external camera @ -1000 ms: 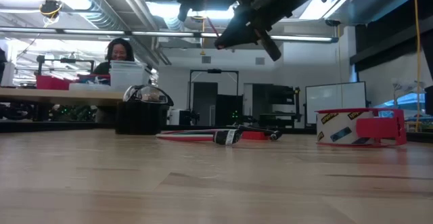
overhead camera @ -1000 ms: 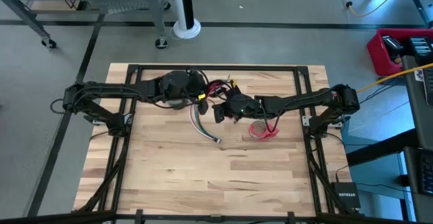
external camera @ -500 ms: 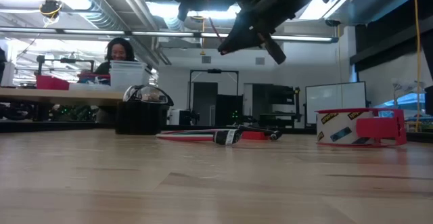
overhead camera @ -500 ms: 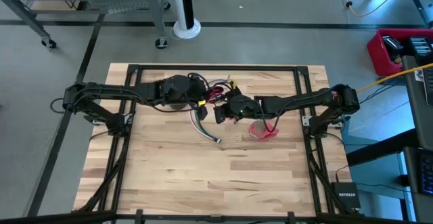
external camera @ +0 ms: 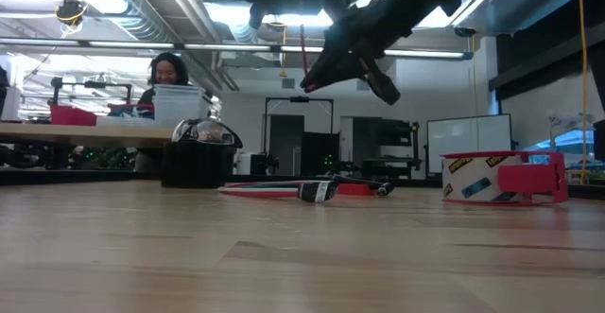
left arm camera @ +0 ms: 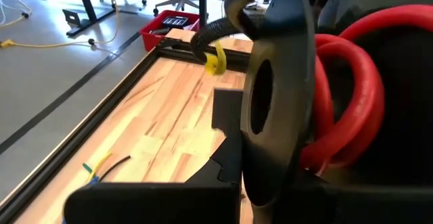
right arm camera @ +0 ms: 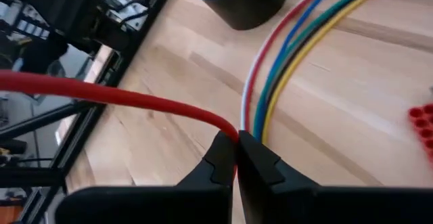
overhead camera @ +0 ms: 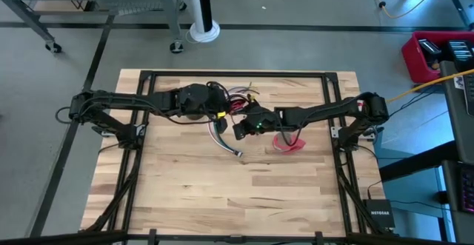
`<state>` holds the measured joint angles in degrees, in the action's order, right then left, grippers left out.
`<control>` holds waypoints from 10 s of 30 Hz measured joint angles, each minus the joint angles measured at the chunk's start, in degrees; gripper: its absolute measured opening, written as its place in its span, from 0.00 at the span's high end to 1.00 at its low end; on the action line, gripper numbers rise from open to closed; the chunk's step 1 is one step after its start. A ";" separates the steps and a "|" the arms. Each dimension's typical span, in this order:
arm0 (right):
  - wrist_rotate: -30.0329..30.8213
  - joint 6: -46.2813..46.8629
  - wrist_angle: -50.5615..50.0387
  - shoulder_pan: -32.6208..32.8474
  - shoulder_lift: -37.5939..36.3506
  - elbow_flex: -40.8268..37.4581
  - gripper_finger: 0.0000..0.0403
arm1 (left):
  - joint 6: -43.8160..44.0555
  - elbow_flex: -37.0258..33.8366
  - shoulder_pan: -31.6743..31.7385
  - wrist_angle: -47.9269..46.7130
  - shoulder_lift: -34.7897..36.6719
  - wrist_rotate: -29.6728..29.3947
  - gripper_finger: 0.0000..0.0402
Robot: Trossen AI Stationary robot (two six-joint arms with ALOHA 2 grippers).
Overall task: Coil cords
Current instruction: Coil the red wire onto the spool
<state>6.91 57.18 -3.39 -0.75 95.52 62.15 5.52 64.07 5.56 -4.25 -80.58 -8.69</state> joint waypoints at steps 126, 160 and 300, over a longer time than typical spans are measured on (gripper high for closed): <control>1.57 -23.67 -10.22 -1.90 -17.67 2.45 0.70 | -10.49 0.09 2.60 -18.28 6.29 12.49 1.00; -25.63 -27.49 3.97 -1.90 -13.39 2.45 0.70 | -12.00 0.09 -2.21 -18.32 6.08 15.83 1.00; 0.39 -12.63 42.88 -1.90 -37.74 -41.88 0.98 | -1.11 -13.20 -1.55 24.73 -13.44 -7.90 0.76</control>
<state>7.29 44.55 39.49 -2.66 57.78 20.27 4.40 50.87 4.01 20.48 -94.01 -16.58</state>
